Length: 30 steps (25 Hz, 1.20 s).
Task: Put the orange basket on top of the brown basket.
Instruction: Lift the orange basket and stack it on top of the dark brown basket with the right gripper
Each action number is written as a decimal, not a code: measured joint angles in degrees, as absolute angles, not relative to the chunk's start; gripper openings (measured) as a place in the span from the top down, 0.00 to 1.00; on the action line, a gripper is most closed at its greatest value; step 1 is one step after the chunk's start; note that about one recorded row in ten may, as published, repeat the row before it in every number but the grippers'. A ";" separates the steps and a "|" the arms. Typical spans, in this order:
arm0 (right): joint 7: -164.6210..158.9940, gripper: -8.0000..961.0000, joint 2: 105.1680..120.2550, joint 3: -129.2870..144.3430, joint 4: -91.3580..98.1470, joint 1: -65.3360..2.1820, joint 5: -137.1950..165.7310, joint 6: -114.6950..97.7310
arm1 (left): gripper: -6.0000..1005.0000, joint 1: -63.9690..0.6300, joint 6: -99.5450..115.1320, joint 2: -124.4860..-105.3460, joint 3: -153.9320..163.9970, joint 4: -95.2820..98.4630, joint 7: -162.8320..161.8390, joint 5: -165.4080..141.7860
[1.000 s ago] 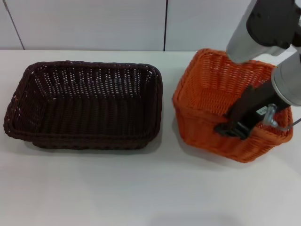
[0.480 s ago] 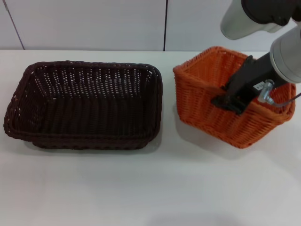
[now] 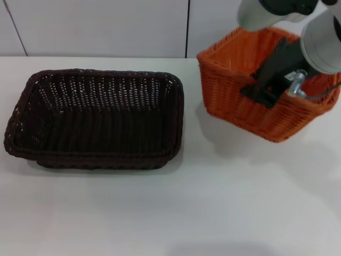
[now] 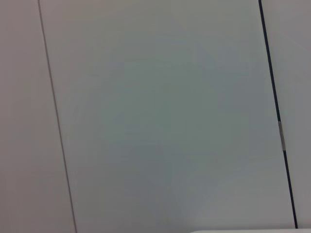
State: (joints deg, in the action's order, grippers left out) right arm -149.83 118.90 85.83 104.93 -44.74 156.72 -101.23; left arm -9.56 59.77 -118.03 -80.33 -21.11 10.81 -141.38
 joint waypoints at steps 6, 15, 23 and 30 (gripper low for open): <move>-146.29 0.81 118.92 93.02 109.21 -46.13 160.46 -98.24 | 0.22 -9.74 59.77 -118.03 -80.35 -20.82 10.70 -141.14; -130.61 0.80 118.99 106.46 117.19 -41.62 164.39 -91.18 | 0.22 -10.02 59.54 -118.36 -80.42 -20.66 10.66 -141.00; -111.99 0.79 118.77 115.05 117.65 -34.60 167.07 -81.51 | 0.22 -10.07 59.71 -118.56 -80.40 -20.95 10.58 -140.95; -93.94 0.79 118.79 117.76 116.64 -27.24 165.62 -70.64 | 0.23 -9.63 59.71 -118.77 -79.52 -21.26 10.36 -140.99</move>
